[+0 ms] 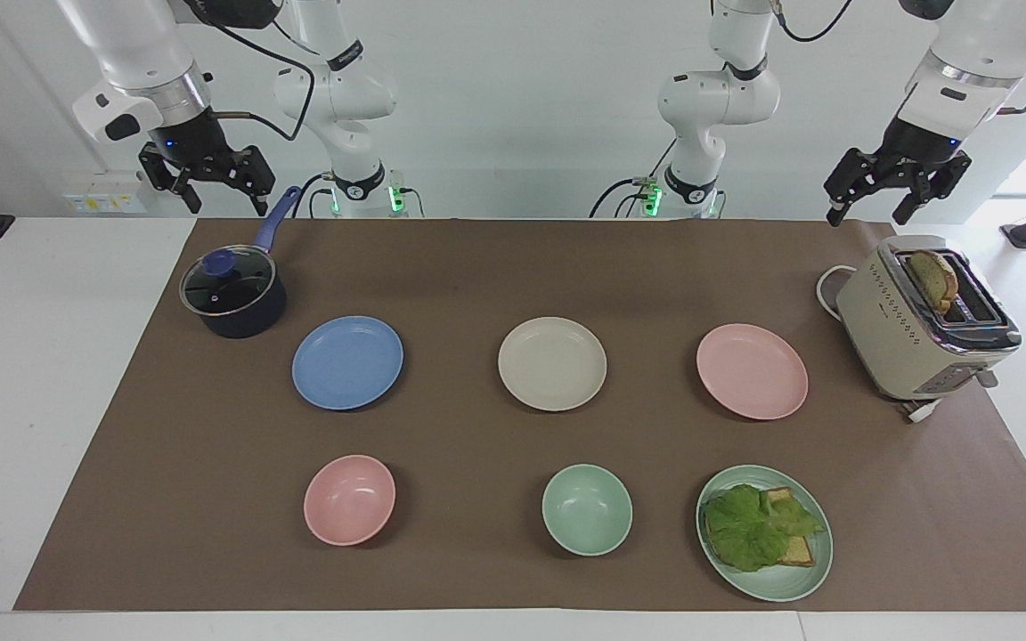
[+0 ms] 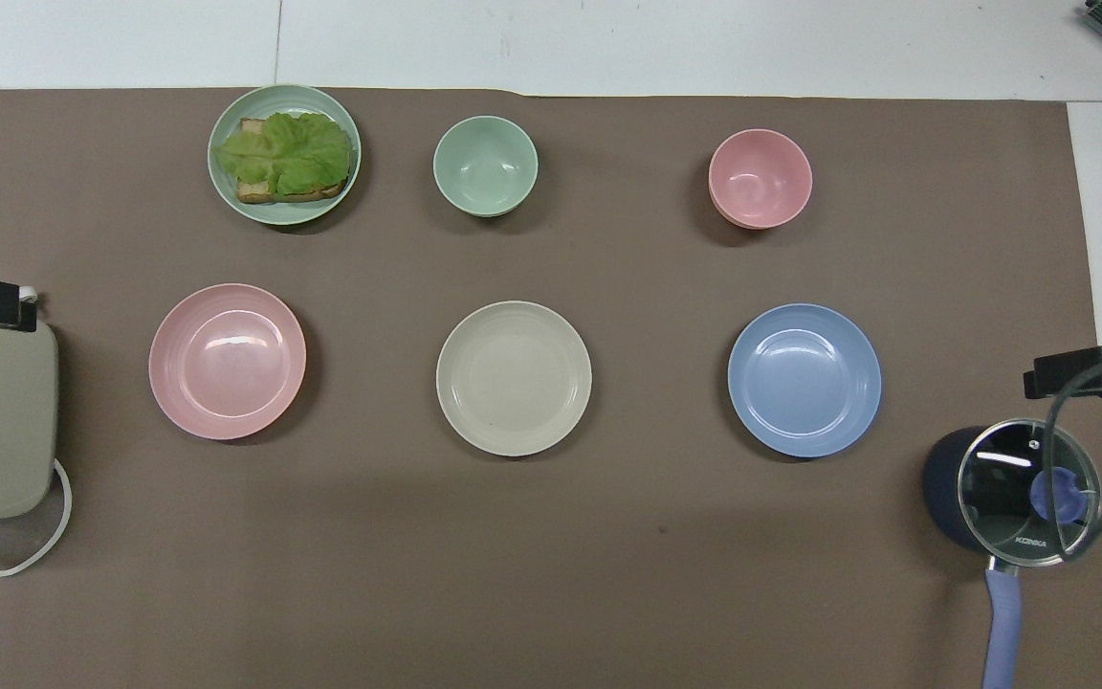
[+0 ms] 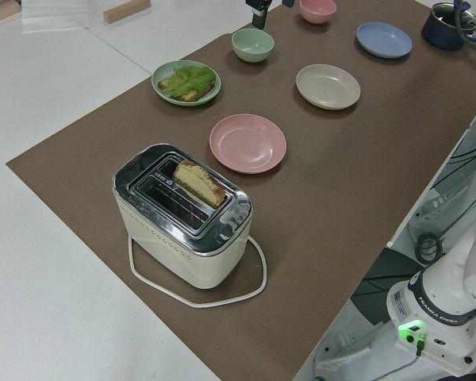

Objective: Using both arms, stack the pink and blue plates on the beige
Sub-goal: 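Move the left gripper toward the pink plate's rim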

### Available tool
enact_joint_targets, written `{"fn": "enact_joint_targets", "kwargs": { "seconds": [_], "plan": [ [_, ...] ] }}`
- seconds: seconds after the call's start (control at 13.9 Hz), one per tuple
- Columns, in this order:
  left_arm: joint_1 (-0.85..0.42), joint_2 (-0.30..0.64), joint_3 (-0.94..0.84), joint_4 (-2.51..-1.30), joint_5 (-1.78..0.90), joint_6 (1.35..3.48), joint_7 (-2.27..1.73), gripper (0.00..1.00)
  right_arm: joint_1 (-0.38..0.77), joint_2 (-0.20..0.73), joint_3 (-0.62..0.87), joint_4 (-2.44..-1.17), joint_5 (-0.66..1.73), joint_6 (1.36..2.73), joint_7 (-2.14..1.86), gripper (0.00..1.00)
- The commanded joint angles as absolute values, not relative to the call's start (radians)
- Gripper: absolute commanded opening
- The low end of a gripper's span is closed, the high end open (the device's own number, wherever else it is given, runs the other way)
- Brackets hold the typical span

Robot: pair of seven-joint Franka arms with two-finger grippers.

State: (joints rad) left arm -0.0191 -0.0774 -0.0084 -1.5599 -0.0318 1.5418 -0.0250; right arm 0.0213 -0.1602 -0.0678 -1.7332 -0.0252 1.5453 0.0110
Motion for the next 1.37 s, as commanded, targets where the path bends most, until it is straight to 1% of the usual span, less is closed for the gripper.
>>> {"fn": "enact_joint_targets", "kwargs": {
  "seconds": [0.0, 0.29, 0.51, 1.08, 1.3],
  "plan": [
    [-0.018, -0.087, -0.009, -1.566, -0.017, 1.514, -0.025, 1.00, 0.018, -0.172, -0.064, -1.740, -0.023, 1.555, 0.018, 1.00],
    [-0.018, -0.094, -0.009, -1.578, -0.017, 1.516, -0.029, 1.00, 0.018, -0.172, -0.064, -1.740, -0.023, 1.555, 0.018, 1.00],
    [-0.017, -0.092, -0.009, -1.634, -0.018, 1.538, -0.032, 1.00, 0.018, -0.172, -0.064, -1.740, -0.023, 1.555, 0.018, 1.00],
    [0.028, -0.075, -0.009, -1.939, -0.017, 1.891, -0.017, 1.00, 0.018, -0.172, -0.064, -1.740, -0.023, 1.555, 0.018, 1.00],
    [0.055, -0.026, -0.009, -2.008, -0.017, 1.989, 0.003, 1.00, 0.018, -0.172, -0.064, -1.740, -0.023, 1.555, 0.018, 1.00]
  ]
}}
